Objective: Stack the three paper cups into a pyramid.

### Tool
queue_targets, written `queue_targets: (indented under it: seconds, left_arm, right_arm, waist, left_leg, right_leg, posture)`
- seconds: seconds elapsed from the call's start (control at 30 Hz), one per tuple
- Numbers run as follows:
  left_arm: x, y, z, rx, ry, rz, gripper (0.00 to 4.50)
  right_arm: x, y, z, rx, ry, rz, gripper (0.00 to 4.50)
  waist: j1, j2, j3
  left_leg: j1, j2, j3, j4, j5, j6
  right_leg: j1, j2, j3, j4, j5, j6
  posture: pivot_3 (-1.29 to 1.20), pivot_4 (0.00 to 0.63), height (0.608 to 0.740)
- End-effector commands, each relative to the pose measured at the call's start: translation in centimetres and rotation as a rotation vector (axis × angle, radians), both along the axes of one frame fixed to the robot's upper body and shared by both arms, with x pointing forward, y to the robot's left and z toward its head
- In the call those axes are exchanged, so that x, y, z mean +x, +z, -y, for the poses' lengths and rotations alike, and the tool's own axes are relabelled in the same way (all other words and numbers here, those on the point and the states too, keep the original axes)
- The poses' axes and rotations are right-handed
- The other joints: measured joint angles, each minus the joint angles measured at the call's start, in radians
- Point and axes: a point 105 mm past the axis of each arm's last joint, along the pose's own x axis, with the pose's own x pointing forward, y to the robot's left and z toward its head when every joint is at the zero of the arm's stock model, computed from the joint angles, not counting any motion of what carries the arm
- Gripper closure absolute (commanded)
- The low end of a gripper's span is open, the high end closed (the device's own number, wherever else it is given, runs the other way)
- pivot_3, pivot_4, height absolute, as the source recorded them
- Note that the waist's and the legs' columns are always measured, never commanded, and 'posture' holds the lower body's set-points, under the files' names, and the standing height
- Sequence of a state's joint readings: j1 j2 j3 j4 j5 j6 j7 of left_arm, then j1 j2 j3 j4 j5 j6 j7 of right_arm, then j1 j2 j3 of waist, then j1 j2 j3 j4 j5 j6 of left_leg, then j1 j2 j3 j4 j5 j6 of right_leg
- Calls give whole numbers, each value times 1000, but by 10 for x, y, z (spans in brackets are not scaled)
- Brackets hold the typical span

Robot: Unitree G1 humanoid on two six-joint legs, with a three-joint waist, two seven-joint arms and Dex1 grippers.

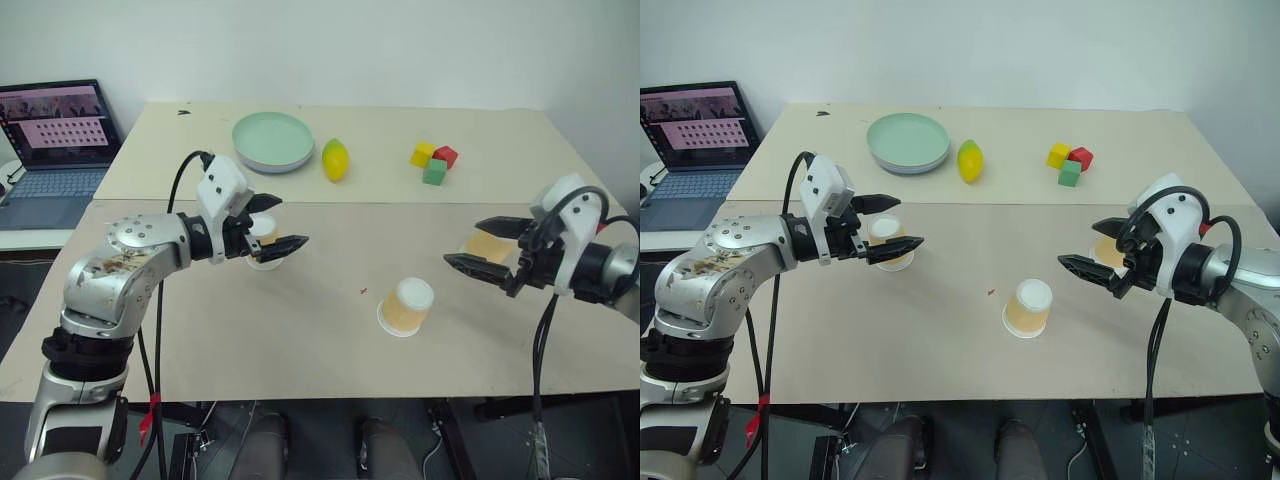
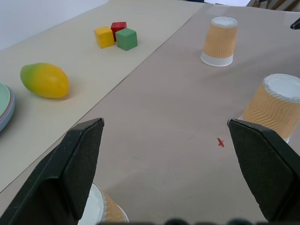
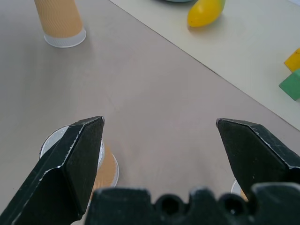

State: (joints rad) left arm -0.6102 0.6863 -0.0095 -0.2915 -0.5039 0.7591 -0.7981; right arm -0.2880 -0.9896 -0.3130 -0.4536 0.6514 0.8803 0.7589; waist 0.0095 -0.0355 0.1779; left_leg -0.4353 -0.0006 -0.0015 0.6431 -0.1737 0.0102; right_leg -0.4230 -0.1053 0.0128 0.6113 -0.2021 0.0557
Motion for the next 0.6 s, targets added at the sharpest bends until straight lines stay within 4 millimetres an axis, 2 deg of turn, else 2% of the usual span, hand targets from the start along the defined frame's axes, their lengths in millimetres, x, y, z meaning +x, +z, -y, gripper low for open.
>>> queue_targets:
  seconds: [0.03, 0.13, 0.27, 0.4, 0.6]
  left_arm:
    - [-1, 11, 9, -5, -55, 45, 0]
    - [-6, 18, 24, -43, -171, -1, 0]
    - [-18, 17, 33, -7, -286, -49, 0]
    - [-26, 13, 33, 65, -375, -83, 0]
    - [-25, 12, 31, 111, -410, -89, 0]
  right_arm:
    - [-13, 16, 0, 5, 4, 63, 32]
    - [-34, 20, -8, 66, 40, 83, 32]
    - [-46, 12, -14, 99, 45, 65, 32]
    - [-55, -1, -24, 138, 45, 40, 32]
    - [-59, -19, -36, 176, 34, 0, 32]
  waist:
    - [1, 0, 0]
    - [13, 0, 0]
    - [5, 0, 0]
    - [-4, 0, 0]
    - [-2, 0, 0]
  left_leg:
    - [0, 0, 0, 0, 0, 0]
    - [0, 0, -1, 0, 0, 0]
    - [-1, 0, -1, 3, 0, 0]
    - [0, 0, 0, 3, 0, 0]
    - [0, 1, 0, 3, 0, 0]
  right_leg:
    - [0, 0, 0, 0, 0, 0]
    - [0, 0, -1, 0, 0, 0]
    - [1, 0, -1, 0, 1, 0]
    - [1, 0, 0, 1, 1, 1]
    - [1, 1, 0, 0, 0, 1]
  posture:
    - [0, 150, 739]
    - [0, 150, 739]
    - [0, 150, 739]
    - [0, 150, 739]
    - [0, 150, 739]
